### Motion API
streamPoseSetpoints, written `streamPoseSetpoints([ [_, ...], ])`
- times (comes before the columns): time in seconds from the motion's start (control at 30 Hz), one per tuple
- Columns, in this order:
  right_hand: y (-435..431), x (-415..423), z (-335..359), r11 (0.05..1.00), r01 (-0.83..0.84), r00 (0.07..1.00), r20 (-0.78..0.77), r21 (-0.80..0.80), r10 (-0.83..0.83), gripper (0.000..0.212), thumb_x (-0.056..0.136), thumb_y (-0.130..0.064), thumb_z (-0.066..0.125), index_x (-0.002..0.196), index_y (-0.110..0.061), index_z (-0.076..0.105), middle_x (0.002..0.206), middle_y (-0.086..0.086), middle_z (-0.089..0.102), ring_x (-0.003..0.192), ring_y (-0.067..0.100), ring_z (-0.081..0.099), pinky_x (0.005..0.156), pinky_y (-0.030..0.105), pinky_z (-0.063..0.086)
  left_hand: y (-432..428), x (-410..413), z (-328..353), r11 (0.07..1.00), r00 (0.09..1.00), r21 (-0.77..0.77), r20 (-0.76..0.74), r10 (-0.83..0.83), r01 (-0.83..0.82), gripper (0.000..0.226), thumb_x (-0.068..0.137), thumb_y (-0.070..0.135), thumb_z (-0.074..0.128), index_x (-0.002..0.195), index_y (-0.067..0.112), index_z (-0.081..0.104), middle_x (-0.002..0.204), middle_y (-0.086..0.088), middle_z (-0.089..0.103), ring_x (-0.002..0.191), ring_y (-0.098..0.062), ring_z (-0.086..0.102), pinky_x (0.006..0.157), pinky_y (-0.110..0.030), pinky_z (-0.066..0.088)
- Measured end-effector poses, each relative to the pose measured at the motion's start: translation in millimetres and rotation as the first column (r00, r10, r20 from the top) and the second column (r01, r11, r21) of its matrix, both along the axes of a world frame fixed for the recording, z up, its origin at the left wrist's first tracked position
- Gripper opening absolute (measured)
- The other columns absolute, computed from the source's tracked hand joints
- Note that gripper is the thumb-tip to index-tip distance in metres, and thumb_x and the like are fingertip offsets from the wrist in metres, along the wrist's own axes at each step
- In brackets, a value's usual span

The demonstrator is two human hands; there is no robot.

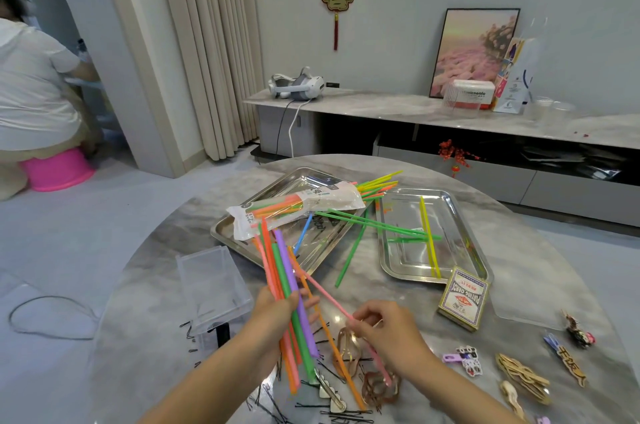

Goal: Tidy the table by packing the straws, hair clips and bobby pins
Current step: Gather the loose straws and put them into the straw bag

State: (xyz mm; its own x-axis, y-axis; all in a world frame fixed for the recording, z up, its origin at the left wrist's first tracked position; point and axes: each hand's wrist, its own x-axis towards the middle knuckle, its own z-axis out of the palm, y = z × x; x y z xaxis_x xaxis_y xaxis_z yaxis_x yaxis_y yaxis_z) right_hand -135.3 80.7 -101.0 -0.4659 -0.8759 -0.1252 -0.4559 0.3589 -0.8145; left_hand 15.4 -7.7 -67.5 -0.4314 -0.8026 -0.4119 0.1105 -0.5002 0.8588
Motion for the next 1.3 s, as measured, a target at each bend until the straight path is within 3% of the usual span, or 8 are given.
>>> streamPoseSetpoints([
  [0.13,10.8,-5.6,26.9,0.971,-0.160,0.986,0.071,0.176,0.149,0.004,0.082,-0.018,0.071,0.083,-0.022,0.070,0.061,-0.004,0.063,0.049,0.000,0.052,0.049,0.009,0.041,-5.7,-4.5,7.3,0.996,0.994,-0.043,-0.085,0.072,-0.076,0.015,0.097,-0.003,0.039,0.107,0.003,0.048,0.099,-0.012,0.061,0.082,-0.021,0.065,0.058,-0.027,0.059],
  [0.27,27.2,-23.4,64.9,0.952,-0.278,0.919,0.324,0.131,0.224,0.035,0.085,-0.009,0.064,0.112,-0.031,0.063,0.065,-0.001,0.066,0.046,0.003,0.044,0.046,0.013,0.033,-9.8,-2.9,8.9,0.999,0.994,-0.019,-0.101,0.044,-0.046,0.028,0.097,-0.002,0.041,0.125,-0.003,0.042,0.114,-0.019,0.060,0.088,-0.023,0.066,0.059,-0.026,0.059],
  [0.43,36.0,-47.3,103.3,0.962,-0.232,0.765,0.584,-0.145,0.272,0.014,0.078,-0.011,0.063,0.082,-0.011,0.076,0.074,0.012,0.067,0.051,0.012,0.050,0.050,0.017,0.041,-8.8,-3.2,17.3,0.997,0.995,-0.060,-0.080,-0.058,0.053,0.033,0.096,-0.001,0.043,0.129,-0.001,0.041,0.122,-0.022,0.058,0.091,-0.022,0.068,0.062,-0.024,0.059],
  [0.6,45.6,-70.8,118.6,0.940,-0.072,0.644,0.705,-0.332,0.298,0.045,0.043,-0.029,0.090,0.079,-0.006,0.074,0.062,0.007,0.063,0.038,0.008,0.038,0.042,0.016,0.028,-0.2,-4.7,30.4,0.971,0.975,-0.091,-0.002,-0.221,0.220,0.031,0.094,0.001,0.047,0.125,-0.004,0.046,0.114,-0.022,0.063,0.088,-0.021,0.071,0.065,-0.022,0.058],
  [0.8,33.3,-59.8,99.6,0.968,0.047,0.606,0.778,-0.247,0.169,0.032,0.070,-0.032,0.075,0.083,-0.003,0.070,0.049,-0.005,0.039,0.036,0.001,0.024,0.036,0.013,0.013,22.8,-13.0,29.9,0.917,0.915,0.002,-0.066,-0.398,0.399,0.025,0.091,-0.001,0.051,0.116,-0.005,0.052,0.104,-0.021,0.069,0.092,-0.025,0.070,0.072,-0.026,0.059],
  [0.9,20.7,-42.7,84.1,0.977,0.037,0.669,0.732,-0.208,0.131,0.019,0.074,-0.024,0.066,0.076,-0.005,0.066,0.055,-0.002,0.046,0.039,0.002,0.029,0.035,0.011,0.017,39.9,-18.8,32.5,0.878,0.882,0.088,-0.074,-0.466,0.471,0.016,0.094,0.000,0.047,0.106,0.000,0.058,0.097,-0.021,0.070,0.076,-0.024,0.071,0.064,-0.029,0.060],
  [1.07,4.0,-25.2,57.1,0.988,0.060,0.820,0.571,-0.143,0.033,0.020,0.081,-0.020,0.071,0.073,-0.007,0.057,0.052,-0.003,0.057,0.040,0.004,0.043,0.040,0.013,0.033,53.2,-22.3,31.6,0.859,0.869,0.147,-0.154,-0.470,0.491,0.021,0.097,0.001,0.042,0.116,0.005,0.050,0.119,-0.025,0.060,0.082,-0.032,0.071,0.076,-0.041,0.057],
  [1.3,-5.4,-10.5,37.3,0.974,0.091,0.839,0.542,-0.206,0.036,0.021,0.085,-0.021,0.068,0.081,-0.006,0.054,0.062,0.004,0.064,0.050,0.010,0.056,0.047,0.018,0.042,39.6,-17.9,23.9,0.932,0.930,-0.014,0.065,-0.361,0.362,0.022,0.093,0.011,0.053,0.114,0.005,0.053,0.074,-0.006,0.061,0.062,-0.015,0.062,0.061,-0.029,0.055],
])
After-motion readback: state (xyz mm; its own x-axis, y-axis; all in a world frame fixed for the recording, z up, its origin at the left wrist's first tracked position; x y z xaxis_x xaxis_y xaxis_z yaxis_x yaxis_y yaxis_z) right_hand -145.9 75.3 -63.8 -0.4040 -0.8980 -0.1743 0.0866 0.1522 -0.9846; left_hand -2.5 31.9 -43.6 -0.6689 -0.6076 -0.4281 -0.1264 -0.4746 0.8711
